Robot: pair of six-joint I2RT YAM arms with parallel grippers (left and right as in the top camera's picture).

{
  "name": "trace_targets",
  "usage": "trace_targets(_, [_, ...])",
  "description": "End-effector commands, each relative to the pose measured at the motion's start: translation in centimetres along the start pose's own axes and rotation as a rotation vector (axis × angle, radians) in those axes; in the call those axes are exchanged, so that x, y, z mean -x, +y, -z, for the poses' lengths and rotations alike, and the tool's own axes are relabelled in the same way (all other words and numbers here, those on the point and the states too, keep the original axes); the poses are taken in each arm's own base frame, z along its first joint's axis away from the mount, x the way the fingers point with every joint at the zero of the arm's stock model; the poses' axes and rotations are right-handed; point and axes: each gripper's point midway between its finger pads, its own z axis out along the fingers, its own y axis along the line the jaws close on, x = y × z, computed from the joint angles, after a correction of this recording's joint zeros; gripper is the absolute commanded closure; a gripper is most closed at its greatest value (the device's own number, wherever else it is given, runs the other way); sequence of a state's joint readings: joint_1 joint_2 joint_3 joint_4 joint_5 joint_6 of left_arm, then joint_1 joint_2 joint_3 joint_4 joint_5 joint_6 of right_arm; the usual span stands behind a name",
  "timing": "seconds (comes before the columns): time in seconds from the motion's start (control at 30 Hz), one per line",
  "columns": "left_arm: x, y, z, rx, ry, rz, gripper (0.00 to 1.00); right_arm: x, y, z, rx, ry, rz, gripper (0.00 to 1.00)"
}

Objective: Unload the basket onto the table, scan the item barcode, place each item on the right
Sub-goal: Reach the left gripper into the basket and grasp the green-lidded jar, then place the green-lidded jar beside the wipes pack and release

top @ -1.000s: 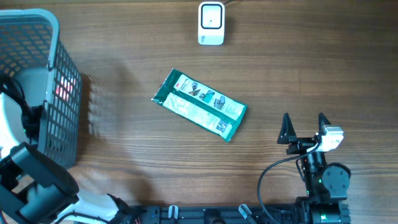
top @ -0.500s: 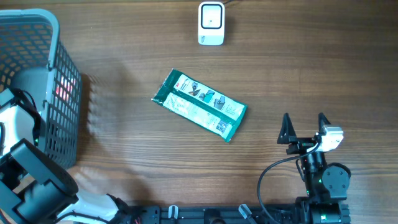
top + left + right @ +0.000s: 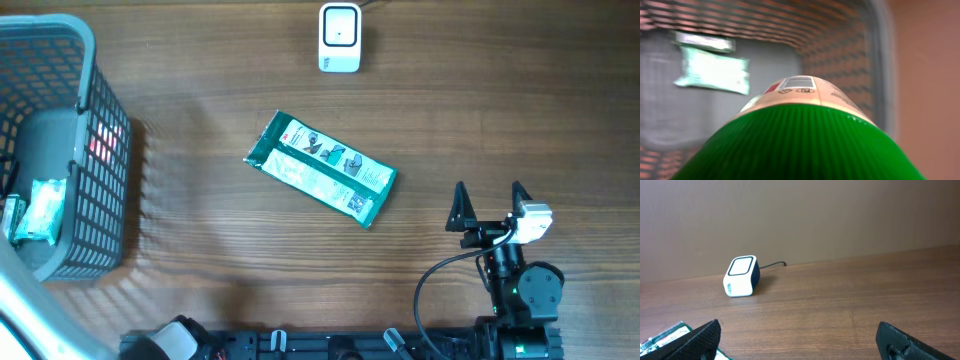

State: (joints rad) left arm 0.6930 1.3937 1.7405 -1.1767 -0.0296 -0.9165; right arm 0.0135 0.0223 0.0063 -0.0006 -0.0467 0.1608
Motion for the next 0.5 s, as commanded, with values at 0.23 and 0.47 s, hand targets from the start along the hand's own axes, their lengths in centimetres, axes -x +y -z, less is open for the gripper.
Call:
trace_targets(0.23, [-21.0, -7.9, 8.2, -0.371, 0.434, -0.561, 0.47, 0.1, -0.1, 0.0, -0.006, -0.008, -0.011, 0.0])
trace_targets(0.47, [-43.3, -6.7, 4.0, -0.276, 0.662, -0.949, 0.47, 0.1, -0.1, 0.0, -0.006, -0.008, -0.011, 0.0])
